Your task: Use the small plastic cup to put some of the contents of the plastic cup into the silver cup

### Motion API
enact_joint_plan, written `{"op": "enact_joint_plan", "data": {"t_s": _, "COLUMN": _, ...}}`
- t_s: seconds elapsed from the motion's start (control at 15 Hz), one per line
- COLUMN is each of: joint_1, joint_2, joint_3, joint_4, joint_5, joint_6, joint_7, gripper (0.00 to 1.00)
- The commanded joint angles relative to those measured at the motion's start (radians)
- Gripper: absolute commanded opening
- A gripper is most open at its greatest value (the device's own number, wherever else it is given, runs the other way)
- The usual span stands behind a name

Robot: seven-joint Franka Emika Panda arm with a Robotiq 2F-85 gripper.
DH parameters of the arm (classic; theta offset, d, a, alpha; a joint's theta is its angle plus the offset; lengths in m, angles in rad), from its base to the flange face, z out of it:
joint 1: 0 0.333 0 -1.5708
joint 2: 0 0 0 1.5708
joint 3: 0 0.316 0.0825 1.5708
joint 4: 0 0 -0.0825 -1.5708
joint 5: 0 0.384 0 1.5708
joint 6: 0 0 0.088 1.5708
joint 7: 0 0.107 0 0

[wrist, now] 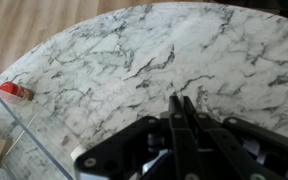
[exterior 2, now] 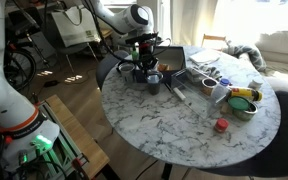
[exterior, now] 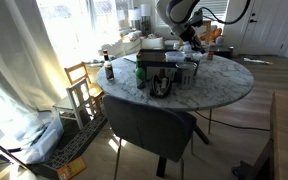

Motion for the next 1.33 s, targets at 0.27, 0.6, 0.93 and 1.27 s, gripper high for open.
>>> {"op": "enact_joint_plan", "data": {"t_s": 0.27, "joint_1": -0.038, "joint_2": 0.006, "joint_3": 0.024, "joint_4": 0.018, "joint_5": 0.017, "joint_6": 0.009, "joint_7": -0.14, "gripper": 0.01}}
{"op": "enact_joint_plan", "data": {"t_s": 0.6, "joint_1": -0.067, "joint_2": -0.013, "joint_3": 0.032, "joint_4": 0.013, "joint_5": 0.035, "joint_6": 0.017, "joint_7": -0.237, "gripper": 0.01}}
{"op": "enact_joint_plan", "data": {"t_s": 0.93, "joint_1": -0.103, "joint_2": -0.023, "joint_3": 0.043, "joint_4": 0.014, "joint_5": 0.072, "joint_6": 0.031, "joint_7": -0.336, "gripper": 0.01}}
{"op": "enact_joint_plan", "data": {"t_s": 1.27, "joint_1": -0.139, "joint_2": -0.023, "joint_3": 0.05, "joint_4": 0.027, "joint_5": 0.137, "joint_6": 0.031, "joint_7": -0.434, "gripper": 0.01}}
